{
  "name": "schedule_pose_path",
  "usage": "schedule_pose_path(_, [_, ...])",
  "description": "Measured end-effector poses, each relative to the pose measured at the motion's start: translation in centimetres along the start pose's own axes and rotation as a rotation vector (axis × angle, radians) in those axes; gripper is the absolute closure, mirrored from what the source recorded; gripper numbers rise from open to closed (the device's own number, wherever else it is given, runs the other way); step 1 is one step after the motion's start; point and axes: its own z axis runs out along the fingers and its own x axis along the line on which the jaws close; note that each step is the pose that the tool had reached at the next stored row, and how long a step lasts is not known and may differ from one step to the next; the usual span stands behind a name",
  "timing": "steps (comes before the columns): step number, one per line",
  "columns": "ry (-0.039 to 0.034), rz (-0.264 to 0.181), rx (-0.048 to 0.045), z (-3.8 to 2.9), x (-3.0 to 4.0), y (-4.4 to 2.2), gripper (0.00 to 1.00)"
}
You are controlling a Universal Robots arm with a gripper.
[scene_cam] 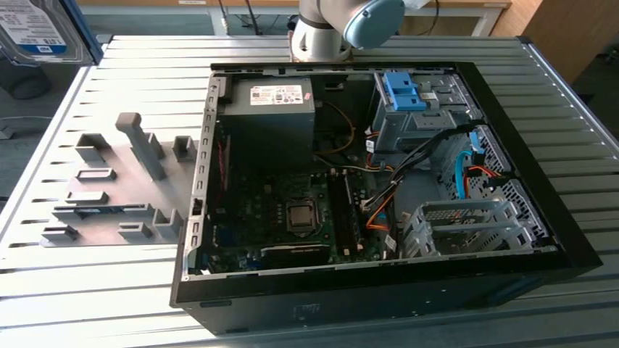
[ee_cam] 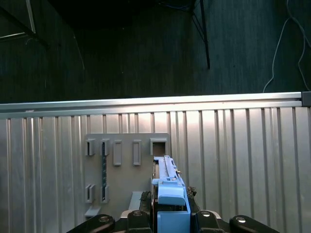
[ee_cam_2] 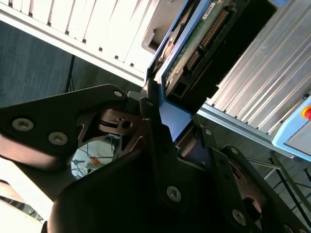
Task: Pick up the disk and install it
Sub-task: 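Pick up the disk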
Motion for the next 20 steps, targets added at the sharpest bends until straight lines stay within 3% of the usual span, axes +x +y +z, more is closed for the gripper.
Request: schedule_pose_path(20, [0.0000, 0.000, 0.0000, -1.39, -0.02, 0.02, 0.64])
